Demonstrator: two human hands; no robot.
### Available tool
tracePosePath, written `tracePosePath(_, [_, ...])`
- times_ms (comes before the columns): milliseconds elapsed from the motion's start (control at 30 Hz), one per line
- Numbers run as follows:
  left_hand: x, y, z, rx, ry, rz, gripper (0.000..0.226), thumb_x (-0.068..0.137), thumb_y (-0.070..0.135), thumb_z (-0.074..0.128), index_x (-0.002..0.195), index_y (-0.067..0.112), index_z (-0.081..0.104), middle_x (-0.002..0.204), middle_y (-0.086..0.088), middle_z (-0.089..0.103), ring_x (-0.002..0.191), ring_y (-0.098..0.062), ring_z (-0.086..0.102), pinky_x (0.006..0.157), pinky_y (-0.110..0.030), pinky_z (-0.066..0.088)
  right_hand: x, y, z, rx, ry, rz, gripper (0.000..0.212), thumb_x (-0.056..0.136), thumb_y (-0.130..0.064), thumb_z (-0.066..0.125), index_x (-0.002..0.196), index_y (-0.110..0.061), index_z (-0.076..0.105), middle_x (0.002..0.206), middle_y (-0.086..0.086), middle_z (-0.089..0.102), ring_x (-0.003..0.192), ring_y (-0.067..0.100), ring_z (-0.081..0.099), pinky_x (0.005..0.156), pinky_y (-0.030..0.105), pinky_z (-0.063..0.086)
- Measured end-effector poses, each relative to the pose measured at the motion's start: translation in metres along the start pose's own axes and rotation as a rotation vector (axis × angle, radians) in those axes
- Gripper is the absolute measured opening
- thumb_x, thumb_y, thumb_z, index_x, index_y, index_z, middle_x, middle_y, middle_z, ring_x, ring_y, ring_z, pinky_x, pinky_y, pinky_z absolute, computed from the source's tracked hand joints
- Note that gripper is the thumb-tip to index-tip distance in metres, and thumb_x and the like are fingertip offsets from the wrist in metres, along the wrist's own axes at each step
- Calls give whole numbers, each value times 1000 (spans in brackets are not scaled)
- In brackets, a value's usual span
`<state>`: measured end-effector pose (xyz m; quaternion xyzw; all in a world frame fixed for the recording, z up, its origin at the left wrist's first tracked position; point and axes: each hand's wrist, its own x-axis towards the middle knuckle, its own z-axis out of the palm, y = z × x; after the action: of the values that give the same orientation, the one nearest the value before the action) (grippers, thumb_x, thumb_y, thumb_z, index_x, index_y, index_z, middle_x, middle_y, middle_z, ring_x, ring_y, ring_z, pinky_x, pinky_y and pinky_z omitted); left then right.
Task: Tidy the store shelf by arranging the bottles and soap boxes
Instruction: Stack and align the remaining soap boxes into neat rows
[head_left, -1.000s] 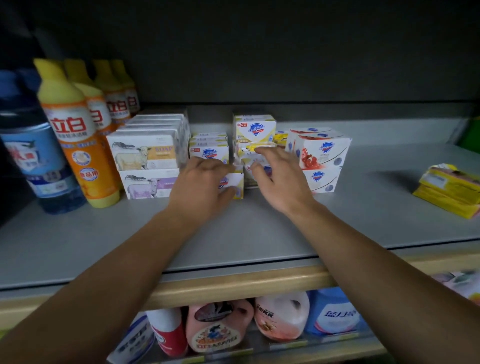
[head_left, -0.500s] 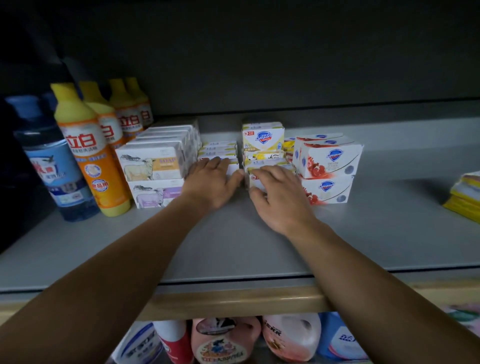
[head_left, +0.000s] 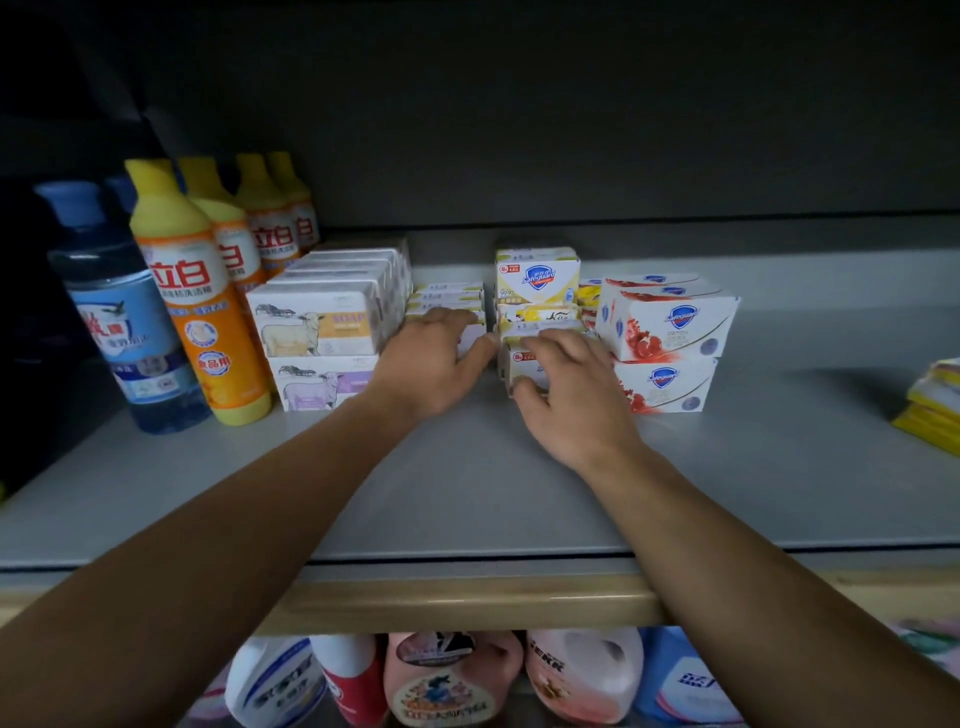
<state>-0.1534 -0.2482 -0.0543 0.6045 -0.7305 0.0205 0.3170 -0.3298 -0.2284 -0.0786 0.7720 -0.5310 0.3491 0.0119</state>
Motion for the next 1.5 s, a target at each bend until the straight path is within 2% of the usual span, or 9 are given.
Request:
tracePosePath(167, [-41, -11, -1, -164, -77, 25, 39, 91, 35, 62, 123, 14, 63, 118, -4, 66, 97, -21, 66, 88, -32, 52, 0, -4, 1, -112, -47, 5, 54, 90, -25, 56, 142, -13, 48, 145, 3, 46, 135, 26, 34, 115, 31, 18])
tracePosePath(300, [-36, -18, 3, -357, -118, -68, 49, 85, 31, 71, 129, 18, 57, 116, 2, 67, 98, -12, 66, 93, -27, 50, -3, -12, -3, -44, 9, -70, 48, 85, -20, 50, 132, -20, 61, 134, 1, 60, 123, 26, 48, 110, 36, 31])
tracePosePath(467, [-29, -24, 8, -553, -143, -110, 44, 82, 24, 76, 119, 10, 57, 106, -5, 71, 97, -19, 69, 93, -40, 52, -8, -21, -4, 164, -2, -139, 52, 80, -29, 42, 126, -23, 66, 116, -7, 66, 112, 14, 48, 88, 18, 32])
tracePosePath(633, [-23, -28, 6, -576, -29, -213, 21, 84, 26, 73, 91, 11, 61, 89, -11, 72, 86, -23, 70, 81, -34, 55, -8, -14, -4, 143, 37, -80, 57, 70, -26, 54, 126, -23, 65, 126, -3, 63, 120, 18, 48, 97, 10, 24])
tracePosePath(767, [-23, -24, -2, -879, -74, -352, 33, 88, 28, 70, 92, -4, 65, 87, -22, 72, 70, -27, 70, 59, -30, 58, -10, -9, -3, 193, -50, -91, 71, 67, -17, 68, 137, -23, 54, 137, -5, 49, 120, -1, 35, 95, -5, 13])
tracePosePath(900, [-23, -20, -11, -1094, -81, -482, 27, 89, 30, 67, 95, 3, 71, 82, -14, 75, 66, -22, 71, 47, -26, 52, -11, -3, -3, 333, -94, -40, 68, 72, -18, 79, 134, -28, 53, 131, -8, 54, 112, -6, 48, 89, 2, 37])
tracePosePath(1100, [-24, -23, -16, -1037, -171, -430, 57, 78, 64, 59, 86, 9, 70, 59, -9, 62, 47, -22, 55, 44, -25, 45, -10, -4, -7, 598, -63, 230, 23, 75, -47, 62, 93, -33, 67, 88, -11, 72, 77, 10, 69, 71, 26, 54])
tracePosePath(1267, [-28, -18, -14, -811, -234, -396, 77, 57, 85, 48, 68, 10, 62, 52, -7, 63, 43, -20, 59, 42, -25, 45, -10, -5, -12, 687, -74, 404, 48, 85, -57, 41, 78, -16, 66, 56, 10, 67, 49, 23, 65, 43, 27, 47])
tracePosePath(1500, [-28, -16, -14, -778, -223, -400, 70, 68, 80, 48, 63, 11, 60, 51, -8, 63, 40, -19, 56, 39, -22, 41, -7, -4, -12, 693, -81, 422, 48, 85, -56, 40, 80, -16, 65, 56, 8, 64, 45, 23, 62, 41, 26, 45])
